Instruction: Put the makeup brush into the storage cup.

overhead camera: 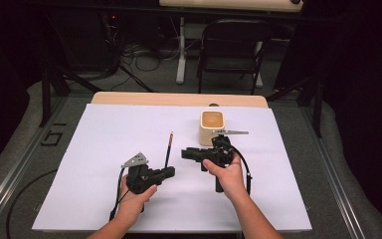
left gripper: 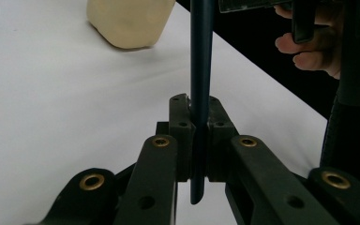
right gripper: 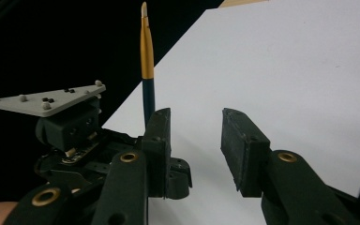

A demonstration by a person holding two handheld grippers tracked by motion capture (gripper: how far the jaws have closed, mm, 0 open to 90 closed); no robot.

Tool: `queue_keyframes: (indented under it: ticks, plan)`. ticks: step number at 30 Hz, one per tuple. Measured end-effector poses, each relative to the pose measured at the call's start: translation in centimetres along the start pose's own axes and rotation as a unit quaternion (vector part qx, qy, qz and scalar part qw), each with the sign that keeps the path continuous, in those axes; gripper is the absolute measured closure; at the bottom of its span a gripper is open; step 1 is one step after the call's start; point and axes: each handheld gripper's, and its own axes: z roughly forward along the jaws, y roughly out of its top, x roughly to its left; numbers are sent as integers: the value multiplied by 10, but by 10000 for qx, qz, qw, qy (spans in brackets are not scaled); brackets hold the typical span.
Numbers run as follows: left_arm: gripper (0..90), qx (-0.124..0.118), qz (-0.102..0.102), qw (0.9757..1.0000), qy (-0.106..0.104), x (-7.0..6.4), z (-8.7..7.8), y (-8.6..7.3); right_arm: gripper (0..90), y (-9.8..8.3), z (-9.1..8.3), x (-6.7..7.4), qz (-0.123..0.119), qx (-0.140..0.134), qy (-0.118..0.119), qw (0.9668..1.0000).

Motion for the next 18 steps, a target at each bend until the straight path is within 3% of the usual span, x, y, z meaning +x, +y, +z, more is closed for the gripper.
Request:
queue_keyframes:
  ticks: [6,10,18]
  plan:
    - [850,-29,-56,9999,-122,0,2,-1,613,-1,2,2,118,-89,73,9999]
    - [850,-19,-95,9998,-193,-1,3,-2,598,-3,4,-1,390,-171,318,9986]
    - [850,36,-62,9996,-255,-3,6,-4,603,-4,5,0,514,-282,419,9974]
